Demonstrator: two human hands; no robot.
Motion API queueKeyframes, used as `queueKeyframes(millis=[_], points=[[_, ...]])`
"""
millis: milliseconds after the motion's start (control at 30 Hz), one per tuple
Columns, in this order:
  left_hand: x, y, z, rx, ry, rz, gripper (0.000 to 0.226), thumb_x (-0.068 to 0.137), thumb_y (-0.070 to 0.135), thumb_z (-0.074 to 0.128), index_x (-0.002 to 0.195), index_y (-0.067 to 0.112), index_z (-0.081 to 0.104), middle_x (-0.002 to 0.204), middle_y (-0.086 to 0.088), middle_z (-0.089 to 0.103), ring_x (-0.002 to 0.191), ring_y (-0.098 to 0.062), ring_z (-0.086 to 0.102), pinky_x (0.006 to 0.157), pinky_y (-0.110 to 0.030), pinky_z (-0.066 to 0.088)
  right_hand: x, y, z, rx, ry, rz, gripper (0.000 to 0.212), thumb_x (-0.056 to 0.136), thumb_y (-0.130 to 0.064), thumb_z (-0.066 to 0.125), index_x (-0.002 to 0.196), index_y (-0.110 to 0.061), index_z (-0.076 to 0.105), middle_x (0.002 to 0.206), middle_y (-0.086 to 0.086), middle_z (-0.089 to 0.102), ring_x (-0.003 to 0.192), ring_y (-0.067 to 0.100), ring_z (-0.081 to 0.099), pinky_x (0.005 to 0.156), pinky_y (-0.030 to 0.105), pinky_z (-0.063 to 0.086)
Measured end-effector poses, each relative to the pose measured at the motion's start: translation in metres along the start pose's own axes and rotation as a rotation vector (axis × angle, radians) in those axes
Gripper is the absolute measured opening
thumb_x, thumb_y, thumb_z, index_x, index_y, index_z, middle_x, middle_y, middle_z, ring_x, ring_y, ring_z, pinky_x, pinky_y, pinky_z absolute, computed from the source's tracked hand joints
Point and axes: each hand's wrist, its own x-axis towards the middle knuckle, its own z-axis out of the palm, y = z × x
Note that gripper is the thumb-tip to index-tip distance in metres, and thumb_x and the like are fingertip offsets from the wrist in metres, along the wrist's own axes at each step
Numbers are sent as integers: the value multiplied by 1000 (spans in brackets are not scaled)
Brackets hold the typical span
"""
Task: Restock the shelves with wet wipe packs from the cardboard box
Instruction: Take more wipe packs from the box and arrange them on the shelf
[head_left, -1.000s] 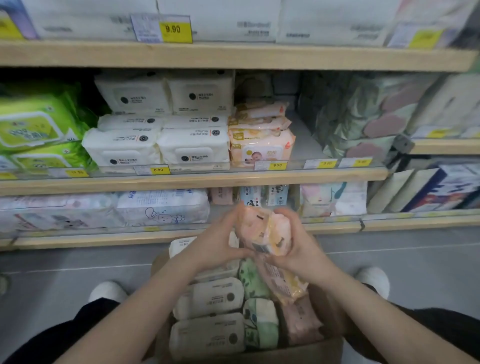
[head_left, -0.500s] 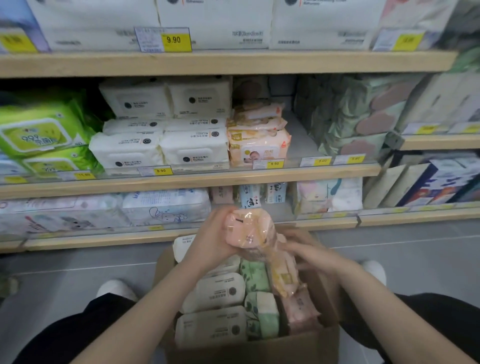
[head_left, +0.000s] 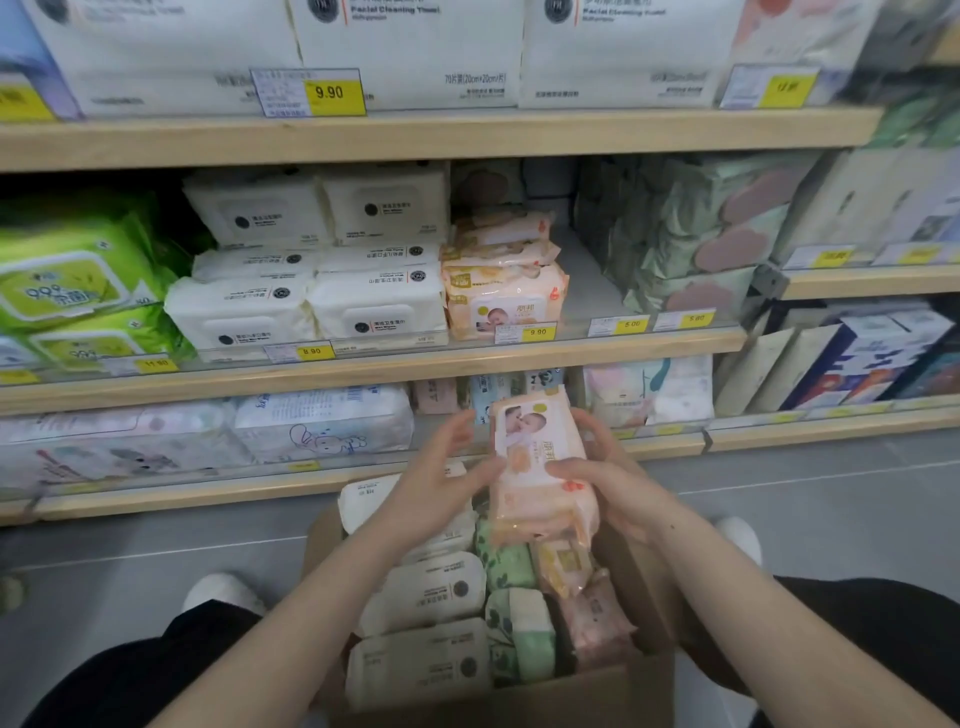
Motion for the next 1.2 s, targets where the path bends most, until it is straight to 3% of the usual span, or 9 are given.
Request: queueKeyframes(millis=[100,167,333,433,533,733,900,1033,1200], points=[[3,-1,-4,-147,5,-206,86,73,62,62,144,35,22,138,2,46,119,-16,50,94,-42,50,-12,-15,7,-40,-145,-81,85,67,-1,74,136,-35,39,131,11,56,108,32,64,83,51,55],[2,4,-3,-372,-75,-276,82,71,55,67,141,36,28,122,0,61,102,-19,62,77,-41,56,-17,-24,14,-95,-224,-115,89,65,0,76,136,-37,38,135,6,53,113,31,61,86,53,53],[-2,2,-1,-520,-30,-171,75,69,36,70,136,31,39,109,-4,69,94,-22,69,76,-44,57,-18,-34,26,-118,-148,57,108,62,-15,84,145,-34,18,126,7,57,105,26,65,85,45,54],[-7,-1,7,-514,-42,-105,84,68,33,74,141,35,32,123,-4,62,100,-21,68,74,-38,56,-24,-31,25,-175,-217,120,78,72,-24,78,139,-17,39,117,10,67,106,28,66,92,45,53],[-6,1,16,-467,-75,-88,84,68,37,72,141,35,32,125,-2,61,98,-18,68,76,-35,56,-32,-24,19,-147,-163,66,55,71,-20,74,123,-22,55,110,9,71,101,27,68,88,44,54],[5,-28,44,-79,-125,-117,81,75,60,64,144,39,27,133,15,50,117,-3,52,98,-34,47,-42,-3,-30,-241,72,-11,72,62,-19,81,127,-28,49,107,-3,70,88,11,71,66,27,57],[-11,-117,88,494,-393,-98,60,90,36,57,139,47,24,151,7,28,136,-8,28,111,-26,25,-47,27,-95,-173,267,87,71,64,-18,85,124,-32,50,112,4,68,97,26,69,85,51,55],[-14,-167,110,777,-625,-41,65,94,38,50,145,40,11,156,9,-6,146,-18,-2,115,-28,0,-52,43,-123,-137,336,114,58,72,-13,79,121,-26,52,108,6,70,89,23,71,72,41,58],[2,-191,119,1013,-734,6,88,85,44,57,139,50,-12,150,10,-27,141,-16,-21,118,-42,11,-53,61,-145,-119,379,141,60,70,-15,81,122,-26,52,108,5,70,92,24,71,76,45,58]])
